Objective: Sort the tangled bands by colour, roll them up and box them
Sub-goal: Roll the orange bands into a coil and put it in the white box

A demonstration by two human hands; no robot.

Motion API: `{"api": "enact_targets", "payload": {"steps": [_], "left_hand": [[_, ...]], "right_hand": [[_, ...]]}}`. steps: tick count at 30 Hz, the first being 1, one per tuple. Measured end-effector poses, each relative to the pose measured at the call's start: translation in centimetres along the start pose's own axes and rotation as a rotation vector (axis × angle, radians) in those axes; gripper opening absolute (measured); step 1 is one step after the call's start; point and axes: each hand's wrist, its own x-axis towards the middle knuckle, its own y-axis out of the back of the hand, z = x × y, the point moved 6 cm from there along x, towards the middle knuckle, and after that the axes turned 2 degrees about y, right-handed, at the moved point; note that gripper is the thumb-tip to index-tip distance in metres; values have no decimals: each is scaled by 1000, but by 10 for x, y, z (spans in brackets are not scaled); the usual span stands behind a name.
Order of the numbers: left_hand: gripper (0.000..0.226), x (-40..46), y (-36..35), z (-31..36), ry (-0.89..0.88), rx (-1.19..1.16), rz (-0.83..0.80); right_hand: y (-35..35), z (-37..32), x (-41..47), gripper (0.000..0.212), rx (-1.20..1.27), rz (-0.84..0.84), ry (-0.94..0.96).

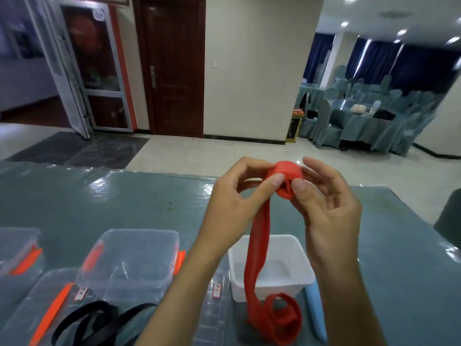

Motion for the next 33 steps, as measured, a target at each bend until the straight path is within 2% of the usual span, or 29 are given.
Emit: {"api": "enact_targets", "payload": {"steps": [3,6,9,12,16,18,20,23,29,33], "left_hand": [[25,15,5,18,-28,-65,-68],[26,22,7,31,-45,-55,-125],[35,19,8,35,-44,-14,-157],[50,14,5,32,24,-67,-106],[39,2,-8,29,13,-211,-46],[38,-4,-11,29,-14,-224,-37],[40,-7,-9,32,-18,-267,-20],[42,-10,-4,32,-22,-317,-1],[60,-11,20,21,86,-397,142],[37,-10,17,35,16,-397,117]], "right_hand": [[-8,-9,2,42,69,23,-2],[-11,-13,5,31,57,-5,-24],[-8,-21,8,40,-2,-45,-44],[-2,-31,8,32,-73,-29,-9],[-6,-47,4,32,-10,70,94],[-12,-49,-1,26,60,111,100],[-17,-44,-6,32,131,141,71],[-20,-35,-9,43,209,99,7],[-20,-36,-4,42,12,-89,-44],[-30,-49,-2,39,43,-38,75]]}}
